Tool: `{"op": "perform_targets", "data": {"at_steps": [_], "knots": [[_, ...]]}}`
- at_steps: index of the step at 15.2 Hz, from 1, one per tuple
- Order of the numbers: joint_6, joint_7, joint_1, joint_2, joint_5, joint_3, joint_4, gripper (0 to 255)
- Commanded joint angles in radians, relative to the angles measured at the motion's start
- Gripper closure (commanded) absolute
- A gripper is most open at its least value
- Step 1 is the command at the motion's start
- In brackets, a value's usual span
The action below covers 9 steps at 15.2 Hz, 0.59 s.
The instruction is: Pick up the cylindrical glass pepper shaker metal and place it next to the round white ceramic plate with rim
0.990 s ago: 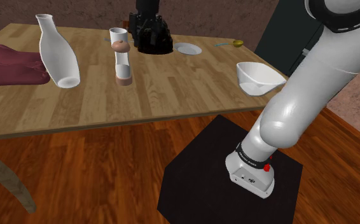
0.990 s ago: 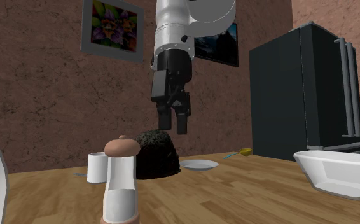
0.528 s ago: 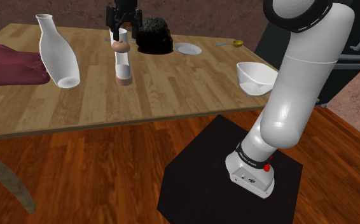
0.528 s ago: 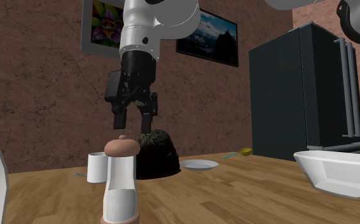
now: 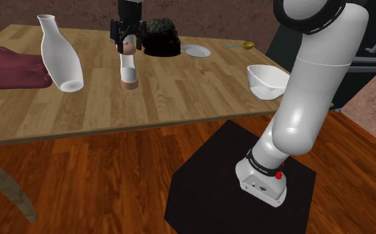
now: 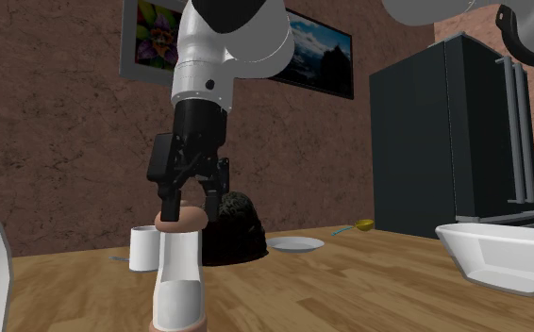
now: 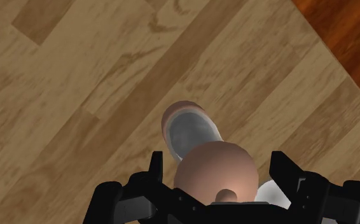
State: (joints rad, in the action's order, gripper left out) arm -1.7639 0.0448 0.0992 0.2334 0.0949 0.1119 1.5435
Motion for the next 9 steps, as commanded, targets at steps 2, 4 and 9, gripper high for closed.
{"op": "perform_targets", "data": {"at_steps": [2, 4, 9], "knots": [[-0.005, 0.000, 0.000, -0.002, 0.000, 0.000, 0.006, 0], [-0.005, 0.000, 0.000, -0.002, 0.000, 0.000, 0.006, 0], [-0.005, 0.000, 0.000, -0.002, 0.000, 0.000, 0.006, 255]]}}
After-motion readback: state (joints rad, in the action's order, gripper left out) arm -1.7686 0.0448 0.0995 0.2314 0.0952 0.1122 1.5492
